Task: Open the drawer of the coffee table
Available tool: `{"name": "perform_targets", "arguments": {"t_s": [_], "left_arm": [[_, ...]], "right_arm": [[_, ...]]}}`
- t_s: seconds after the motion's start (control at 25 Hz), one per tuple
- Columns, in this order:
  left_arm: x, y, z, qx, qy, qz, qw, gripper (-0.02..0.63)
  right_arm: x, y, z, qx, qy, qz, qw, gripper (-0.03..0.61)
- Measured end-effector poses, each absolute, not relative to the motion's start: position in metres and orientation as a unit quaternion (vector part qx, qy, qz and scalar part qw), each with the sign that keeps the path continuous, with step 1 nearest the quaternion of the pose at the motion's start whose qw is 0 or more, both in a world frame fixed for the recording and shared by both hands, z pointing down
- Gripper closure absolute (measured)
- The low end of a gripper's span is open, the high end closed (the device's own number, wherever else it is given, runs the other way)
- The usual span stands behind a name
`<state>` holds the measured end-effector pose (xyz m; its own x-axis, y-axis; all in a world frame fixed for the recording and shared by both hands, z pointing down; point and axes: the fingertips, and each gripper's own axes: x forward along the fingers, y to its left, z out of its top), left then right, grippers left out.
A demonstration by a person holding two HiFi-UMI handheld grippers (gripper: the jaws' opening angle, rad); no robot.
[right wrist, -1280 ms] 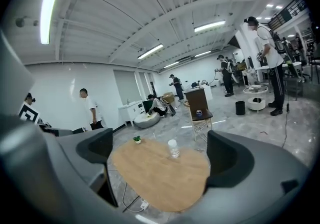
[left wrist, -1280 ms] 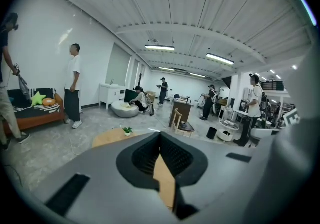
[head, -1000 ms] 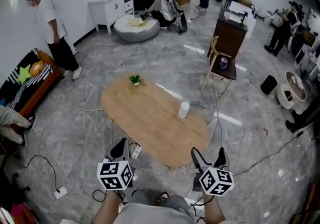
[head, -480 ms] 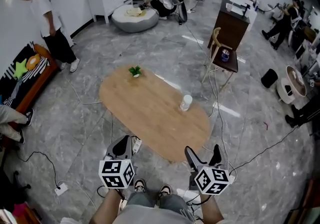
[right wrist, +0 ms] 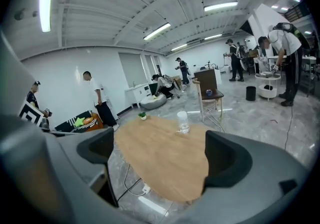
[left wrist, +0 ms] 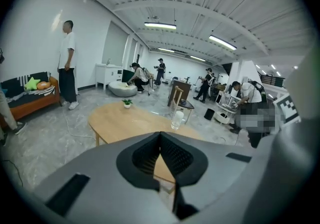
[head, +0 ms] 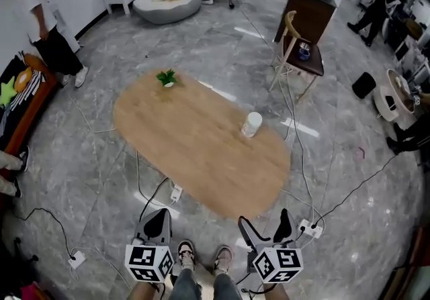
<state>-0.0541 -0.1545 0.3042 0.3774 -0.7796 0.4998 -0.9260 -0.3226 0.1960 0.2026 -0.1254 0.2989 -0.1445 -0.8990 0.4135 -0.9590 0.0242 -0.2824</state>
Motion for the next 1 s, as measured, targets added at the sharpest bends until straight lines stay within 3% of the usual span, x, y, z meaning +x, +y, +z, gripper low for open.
{"name": "perform_targets", "arguments": {"t_s": [0.52, 1.0], "left_arm": [[-0.062, -0.118, 0.515, 0.793, -0.502, 0.208, 0.273, 0.62], [-0.076, -0.113, 0.585, 0.773, -0.521, 0.203, 0.3, 0.62]], "right_arm": [[0.167, -0.058, 0.519, 0.634, -0.693, 0.322, 0.122, 0.005], [0.148, -0.055, 0.636, 0.593, -0.713, 0.331, 0.177, 0.041]]}}
